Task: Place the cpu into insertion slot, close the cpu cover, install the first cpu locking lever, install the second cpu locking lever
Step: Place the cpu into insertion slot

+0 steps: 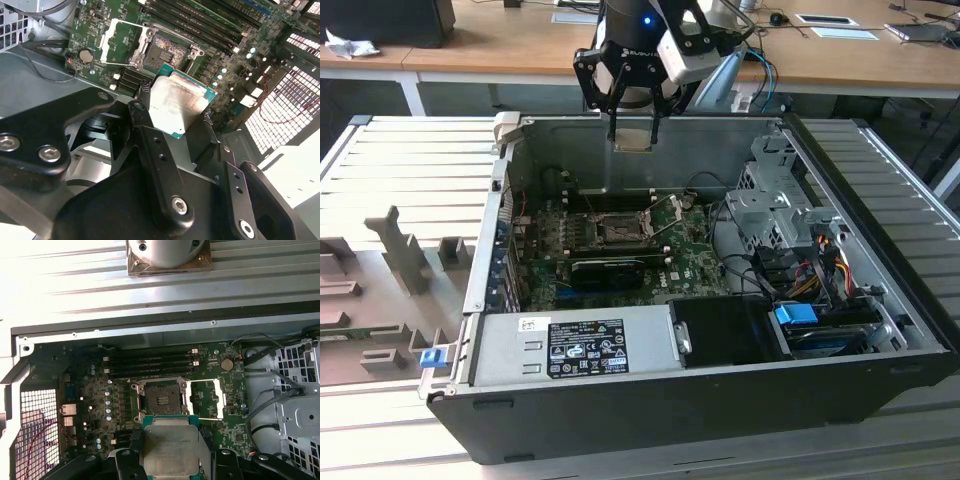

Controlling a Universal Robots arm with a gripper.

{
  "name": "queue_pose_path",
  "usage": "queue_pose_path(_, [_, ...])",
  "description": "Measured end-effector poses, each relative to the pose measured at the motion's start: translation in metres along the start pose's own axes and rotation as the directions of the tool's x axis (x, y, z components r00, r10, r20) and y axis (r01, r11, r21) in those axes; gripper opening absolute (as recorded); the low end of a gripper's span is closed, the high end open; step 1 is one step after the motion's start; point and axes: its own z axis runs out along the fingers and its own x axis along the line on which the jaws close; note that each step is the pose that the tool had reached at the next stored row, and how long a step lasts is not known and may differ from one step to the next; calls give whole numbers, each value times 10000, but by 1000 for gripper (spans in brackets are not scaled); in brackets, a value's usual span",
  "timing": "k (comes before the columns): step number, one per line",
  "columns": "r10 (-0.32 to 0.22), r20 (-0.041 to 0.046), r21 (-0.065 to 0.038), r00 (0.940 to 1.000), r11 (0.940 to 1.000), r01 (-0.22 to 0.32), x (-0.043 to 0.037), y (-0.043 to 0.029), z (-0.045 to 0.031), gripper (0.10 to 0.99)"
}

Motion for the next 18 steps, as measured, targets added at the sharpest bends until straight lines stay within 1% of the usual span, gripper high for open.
queue_pose_path(18, [221, 20, -4, 9998, 9998, -221, 0, 0, 1, 529])
